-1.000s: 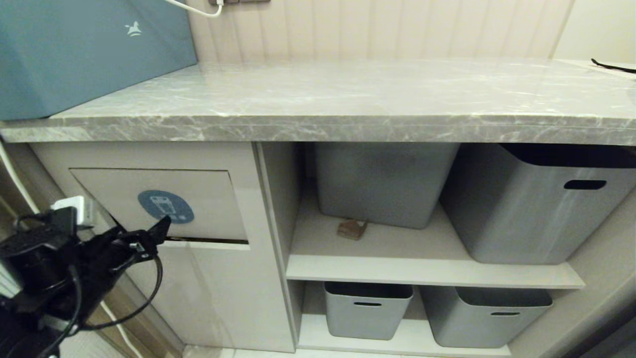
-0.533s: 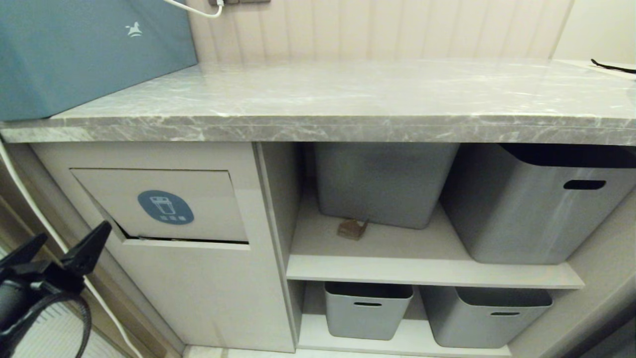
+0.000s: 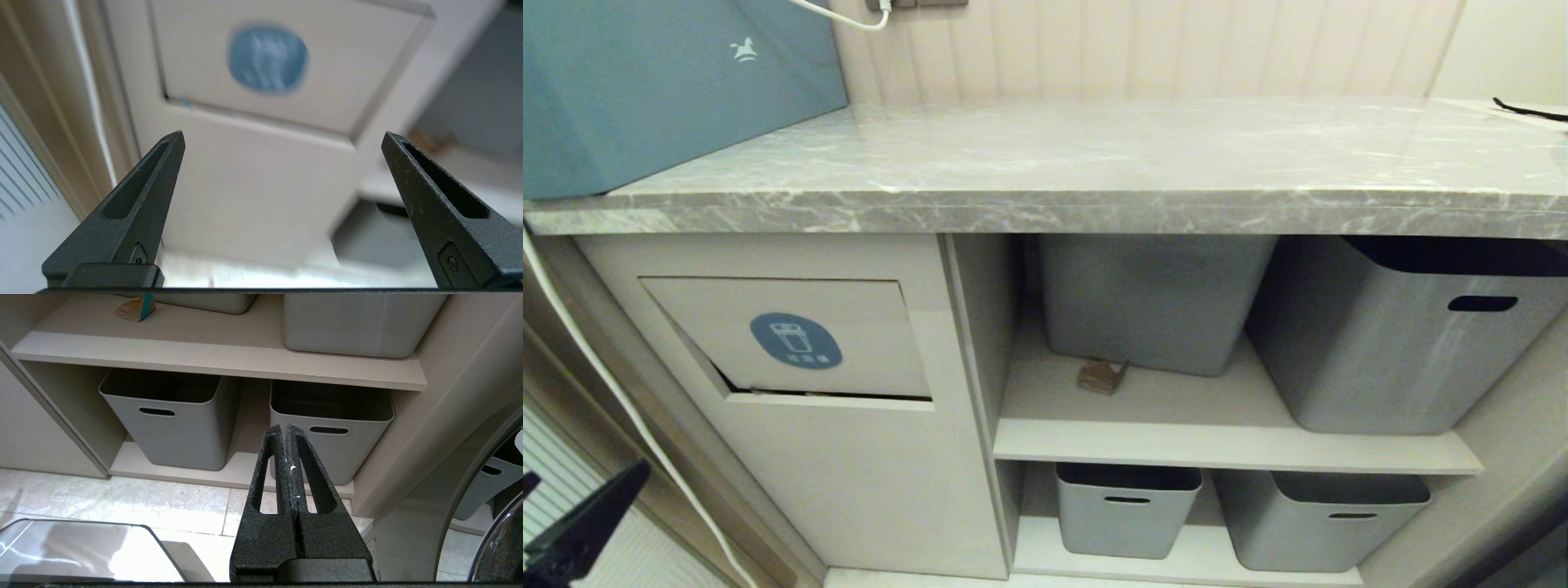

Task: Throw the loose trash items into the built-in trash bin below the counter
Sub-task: Pick up the garbage

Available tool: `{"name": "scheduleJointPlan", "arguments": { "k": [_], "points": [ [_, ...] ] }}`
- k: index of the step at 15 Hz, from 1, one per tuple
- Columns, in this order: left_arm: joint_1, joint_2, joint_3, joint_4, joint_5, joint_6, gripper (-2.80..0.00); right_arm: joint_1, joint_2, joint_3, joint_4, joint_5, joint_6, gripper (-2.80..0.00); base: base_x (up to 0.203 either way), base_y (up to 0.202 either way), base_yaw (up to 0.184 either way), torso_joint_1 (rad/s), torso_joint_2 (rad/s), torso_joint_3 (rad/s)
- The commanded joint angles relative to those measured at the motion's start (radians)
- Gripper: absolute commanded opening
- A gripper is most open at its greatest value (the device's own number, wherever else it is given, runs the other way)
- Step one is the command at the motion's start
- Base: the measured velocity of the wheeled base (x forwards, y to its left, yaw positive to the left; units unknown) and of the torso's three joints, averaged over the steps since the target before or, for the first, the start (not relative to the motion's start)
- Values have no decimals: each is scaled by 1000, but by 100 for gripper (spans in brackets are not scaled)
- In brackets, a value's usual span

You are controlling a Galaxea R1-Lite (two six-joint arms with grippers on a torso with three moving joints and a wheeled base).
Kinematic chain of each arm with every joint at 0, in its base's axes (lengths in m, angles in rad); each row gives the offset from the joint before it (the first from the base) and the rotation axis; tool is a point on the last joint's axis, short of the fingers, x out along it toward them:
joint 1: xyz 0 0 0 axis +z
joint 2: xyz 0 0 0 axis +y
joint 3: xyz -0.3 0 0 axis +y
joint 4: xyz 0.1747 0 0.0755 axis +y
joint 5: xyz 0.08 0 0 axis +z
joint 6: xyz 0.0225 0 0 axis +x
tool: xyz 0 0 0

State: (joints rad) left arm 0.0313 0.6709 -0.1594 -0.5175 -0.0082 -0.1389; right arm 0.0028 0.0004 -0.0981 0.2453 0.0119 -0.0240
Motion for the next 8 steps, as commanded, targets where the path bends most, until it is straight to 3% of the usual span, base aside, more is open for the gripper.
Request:
{"name": "scheduleJointPlan", "arguments": {
  "k": [1, 5, 6, 8],
  "points": [
    [9, -145, -27, 141, -81, 6, 0, 0, 0, 0, 2, 0, -1, -280, 0, 0, 0, 0, 0, 0],
    [4, -215, 117, 145, -167, 217, 0, 0, 0, 0, 2, 0, -1, -280, 0, 0, 0, 0, 0, 0],
    [4, -270, 155, 177, -173, 259, 0, 0, 0, 0, 2, 0, -2, -280, 0, 0, 0, 0, 0, 0],
    [0, -423, 149, 351, -152, 296, 0, 0, 0, 0, 2, 0, -1, -280, 0, 0, 0, 0, 0, 0]
  ]
}}
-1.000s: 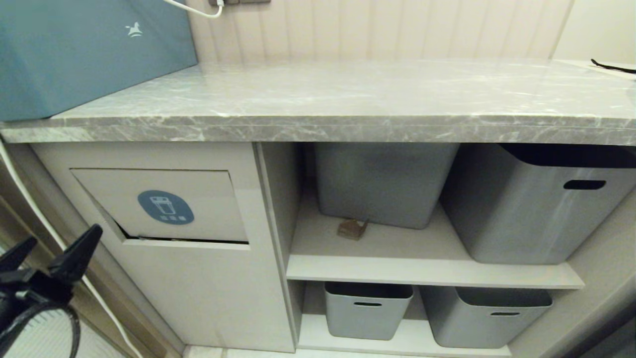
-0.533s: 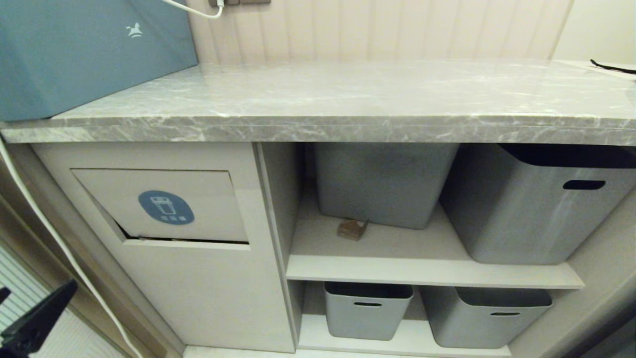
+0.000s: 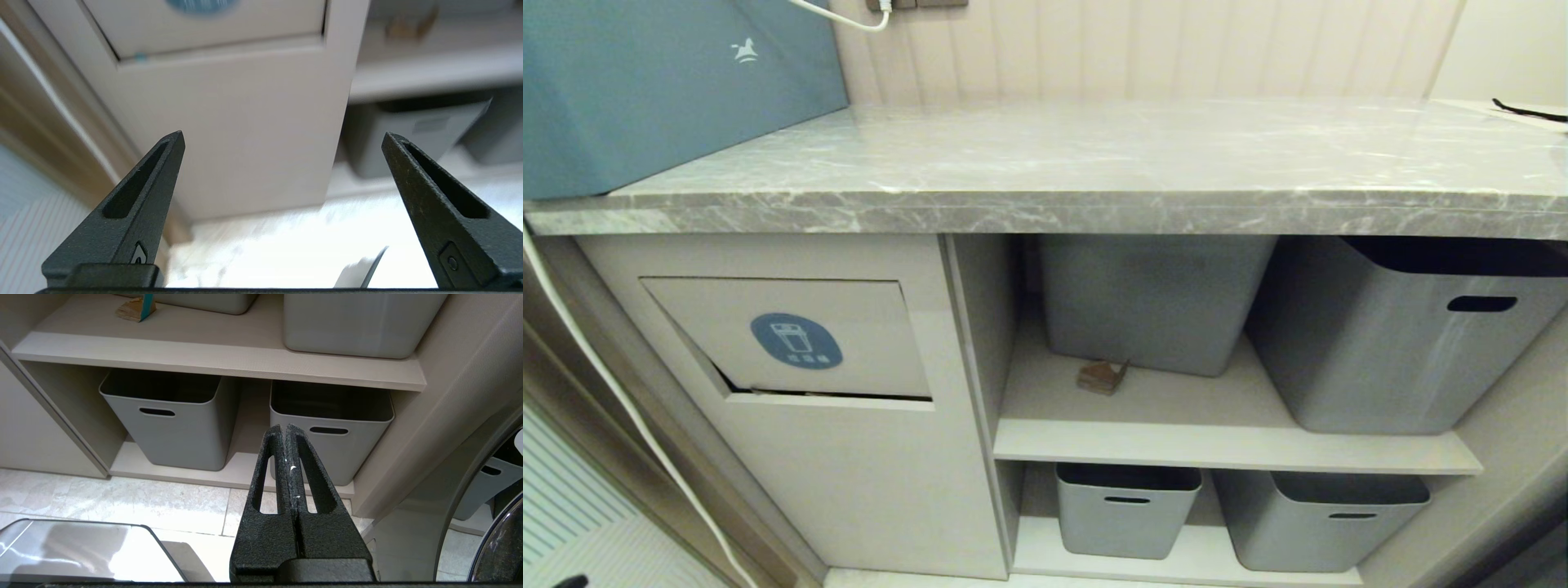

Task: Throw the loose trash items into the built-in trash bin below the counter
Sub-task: Pick up the garbage

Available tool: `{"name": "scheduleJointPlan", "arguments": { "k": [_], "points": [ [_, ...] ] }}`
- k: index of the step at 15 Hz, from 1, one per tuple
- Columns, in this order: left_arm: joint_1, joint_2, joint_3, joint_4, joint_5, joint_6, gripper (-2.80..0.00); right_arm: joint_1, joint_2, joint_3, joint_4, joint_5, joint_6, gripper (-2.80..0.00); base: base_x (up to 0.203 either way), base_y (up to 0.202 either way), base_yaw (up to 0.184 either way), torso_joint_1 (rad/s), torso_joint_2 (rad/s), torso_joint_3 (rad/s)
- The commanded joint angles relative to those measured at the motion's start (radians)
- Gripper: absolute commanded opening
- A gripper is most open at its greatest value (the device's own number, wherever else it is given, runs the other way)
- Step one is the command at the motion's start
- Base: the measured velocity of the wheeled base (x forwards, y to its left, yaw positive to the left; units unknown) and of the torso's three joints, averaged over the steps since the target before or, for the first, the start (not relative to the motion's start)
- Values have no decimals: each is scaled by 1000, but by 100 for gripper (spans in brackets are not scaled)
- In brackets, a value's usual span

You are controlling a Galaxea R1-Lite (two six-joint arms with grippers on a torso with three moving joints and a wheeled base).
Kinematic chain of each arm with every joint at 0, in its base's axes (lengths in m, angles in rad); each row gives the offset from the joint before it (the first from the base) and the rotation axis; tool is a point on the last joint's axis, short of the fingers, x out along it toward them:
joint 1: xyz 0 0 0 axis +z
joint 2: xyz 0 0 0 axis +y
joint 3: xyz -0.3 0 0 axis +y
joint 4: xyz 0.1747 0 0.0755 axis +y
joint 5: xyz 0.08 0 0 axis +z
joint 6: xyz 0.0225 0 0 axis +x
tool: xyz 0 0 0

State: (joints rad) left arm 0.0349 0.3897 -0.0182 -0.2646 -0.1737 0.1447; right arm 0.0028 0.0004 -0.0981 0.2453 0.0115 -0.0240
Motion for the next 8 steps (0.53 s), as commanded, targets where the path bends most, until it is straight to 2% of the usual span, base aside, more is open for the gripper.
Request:
{"name": "scheduleJointPlan", "arguments": {
  "k": [1, 4, 8],
  "points": [
    [-12, -211, 3, 194, 58, 19, 0, -1, 0, 0, 2, 1, 0, -280, 0, 0, 0, 0, 0, 0],
    [-31, -378, -5, 314, 115, 14, 0, 0, 0, 0, 2, 1, -1, -280, 0, 0, 0, 0, 0, 0],
    [-35, -391, 18, 271, 143, -10, 0, -1, 0, 0, 0, 1, 1, -280, 0, 0, 0, 0, 0, 0]
  ]
}}
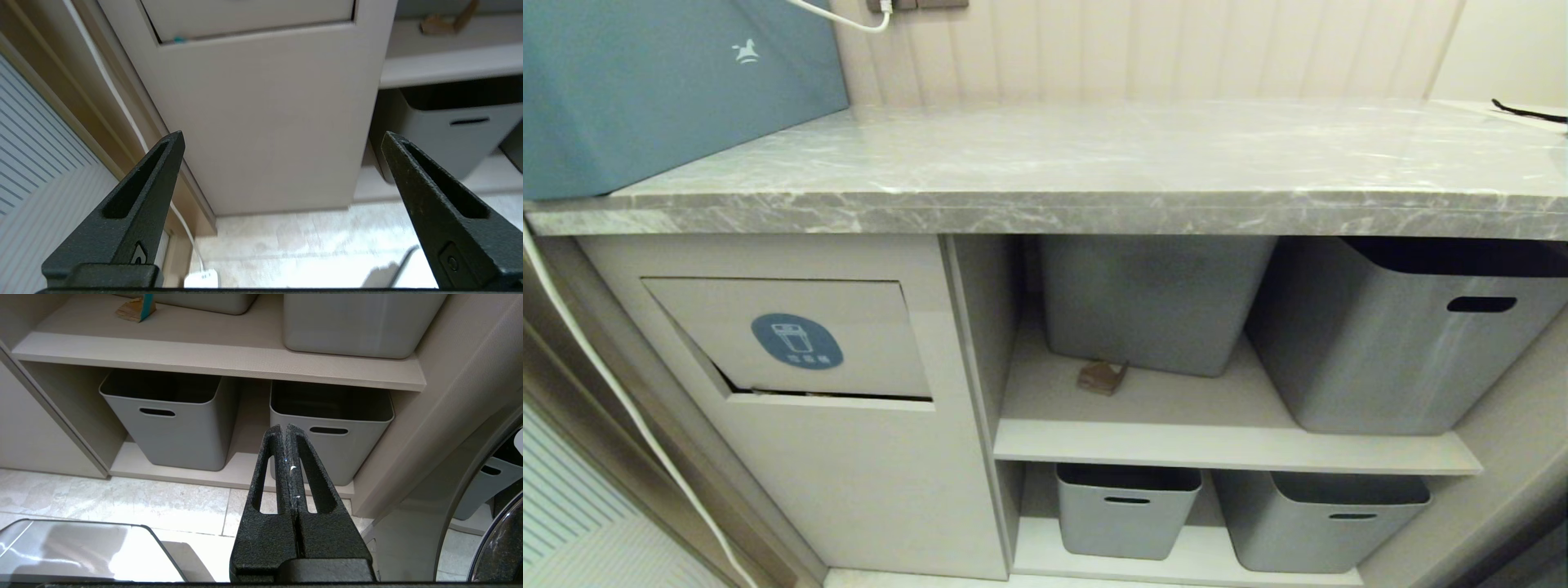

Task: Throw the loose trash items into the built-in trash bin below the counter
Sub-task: Pick up the garbage

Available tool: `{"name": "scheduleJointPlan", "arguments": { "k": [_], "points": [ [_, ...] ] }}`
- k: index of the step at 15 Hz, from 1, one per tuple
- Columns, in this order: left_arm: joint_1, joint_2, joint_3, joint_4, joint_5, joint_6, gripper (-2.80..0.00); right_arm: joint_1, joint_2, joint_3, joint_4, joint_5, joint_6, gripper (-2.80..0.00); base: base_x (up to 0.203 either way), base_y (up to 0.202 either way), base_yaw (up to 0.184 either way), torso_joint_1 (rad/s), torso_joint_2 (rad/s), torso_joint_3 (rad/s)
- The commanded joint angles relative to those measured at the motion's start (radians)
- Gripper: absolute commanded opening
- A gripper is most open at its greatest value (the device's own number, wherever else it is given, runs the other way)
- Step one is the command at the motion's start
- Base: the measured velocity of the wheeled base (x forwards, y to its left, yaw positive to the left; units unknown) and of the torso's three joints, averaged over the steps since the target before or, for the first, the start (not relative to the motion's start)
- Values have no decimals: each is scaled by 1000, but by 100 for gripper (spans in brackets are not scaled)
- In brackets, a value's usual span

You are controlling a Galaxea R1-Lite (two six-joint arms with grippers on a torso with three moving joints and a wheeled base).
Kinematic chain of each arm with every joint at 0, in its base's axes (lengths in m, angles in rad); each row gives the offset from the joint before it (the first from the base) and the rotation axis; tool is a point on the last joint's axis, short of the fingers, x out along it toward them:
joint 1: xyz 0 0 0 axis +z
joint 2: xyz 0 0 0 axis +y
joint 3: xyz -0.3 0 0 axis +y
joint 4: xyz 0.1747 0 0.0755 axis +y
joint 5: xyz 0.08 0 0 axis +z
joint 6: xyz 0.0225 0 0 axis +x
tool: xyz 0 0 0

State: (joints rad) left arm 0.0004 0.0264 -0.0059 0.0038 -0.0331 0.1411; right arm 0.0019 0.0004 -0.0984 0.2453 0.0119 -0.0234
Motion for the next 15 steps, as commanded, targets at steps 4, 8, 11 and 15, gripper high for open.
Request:
{"name": "scheduleJointPlan", "arguments": {
  "k": [4, 8, 11, 15],
  "points": [
    [0, -28, 6, 4, 15, -31, 0, 0, 0, 0, 2, 0, -1, -280, 0, 0, 0, 0, 0, 0],
    [0, -28, 6, 2, 16, -38, 0, 0, 0, 0, 2, 0, 0, -280, 0, 0, 0, 0, 0, 0],
    [0, -28, 6, 2, 16, -40, 0, 0, 0, 0, 2, 0, 0, -280, -64, 0, -1, 3, 2, 2],
    [0, -28, 6, 1, 19, -41, 0, 0, 0, 0, 2, 0, -1, -280, -22, 0, 1, -2, 0, 1]
  ]
}}
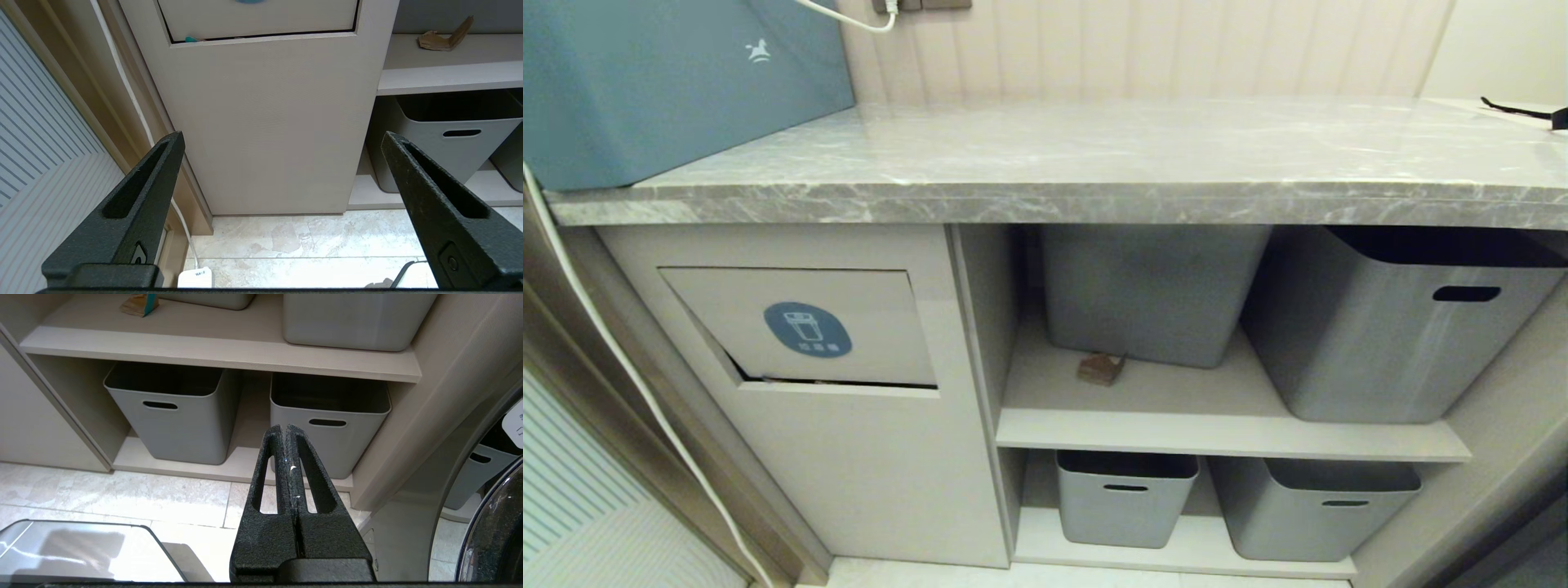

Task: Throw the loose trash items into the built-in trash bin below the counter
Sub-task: Pick up the garbage

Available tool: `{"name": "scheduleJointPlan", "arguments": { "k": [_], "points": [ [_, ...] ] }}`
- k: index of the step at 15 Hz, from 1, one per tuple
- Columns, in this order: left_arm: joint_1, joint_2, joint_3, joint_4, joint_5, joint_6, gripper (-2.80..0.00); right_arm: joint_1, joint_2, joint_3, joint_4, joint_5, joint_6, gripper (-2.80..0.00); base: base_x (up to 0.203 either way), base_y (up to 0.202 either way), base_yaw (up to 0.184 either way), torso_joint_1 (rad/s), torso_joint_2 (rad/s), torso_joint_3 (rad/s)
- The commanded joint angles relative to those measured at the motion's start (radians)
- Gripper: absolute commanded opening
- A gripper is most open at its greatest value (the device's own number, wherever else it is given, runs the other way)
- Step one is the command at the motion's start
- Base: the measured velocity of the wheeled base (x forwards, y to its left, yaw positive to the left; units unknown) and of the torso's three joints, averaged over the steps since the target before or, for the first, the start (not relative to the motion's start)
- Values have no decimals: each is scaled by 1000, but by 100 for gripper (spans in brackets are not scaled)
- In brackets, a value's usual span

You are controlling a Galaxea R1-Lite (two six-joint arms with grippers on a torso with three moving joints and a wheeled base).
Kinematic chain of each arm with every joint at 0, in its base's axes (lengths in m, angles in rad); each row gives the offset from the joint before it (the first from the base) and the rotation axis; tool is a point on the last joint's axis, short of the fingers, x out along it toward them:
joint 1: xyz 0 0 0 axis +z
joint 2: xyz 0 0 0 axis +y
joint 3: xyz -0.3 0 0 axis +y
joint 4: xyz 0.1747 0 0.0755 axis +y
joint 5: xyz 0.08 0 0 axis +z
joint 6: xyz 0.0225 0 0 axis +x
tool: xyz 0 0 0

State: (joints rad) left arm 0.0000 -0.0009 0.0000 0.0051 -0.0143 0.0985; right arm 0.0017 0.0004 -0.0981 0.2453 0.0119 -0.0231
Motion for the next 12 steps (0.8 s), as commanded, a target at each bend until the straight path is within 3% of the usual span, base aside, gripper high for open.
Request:
{"name": "scheduleJointPlan", "arguments": {
  "k": [1, 2, 3, 12],
  "points": [
    [0, -1, 0, 3, -1, 6, 0, 0, 0, 0, 2, 0, 0, -280, 0, 0, 0, 0, 0, 0],
    [0, -1, 0, 3, 1, 0, 0, 0, 0, 0, 2, 0, -1, -280, 0, 0, 0, 0, 0, 0],
    [0, -1, 0, 0, 2, -2, -280, 1, 0, 0, 2, 0, 0, -280, 0, 0, 0, 0, 0, 0],
    [0, -1, 0, -1, 2, -23, -280, 0, 0, 1, 2, 3, -14, -280, 0, 0, 0, 0, 0, 0]
  ]
}}
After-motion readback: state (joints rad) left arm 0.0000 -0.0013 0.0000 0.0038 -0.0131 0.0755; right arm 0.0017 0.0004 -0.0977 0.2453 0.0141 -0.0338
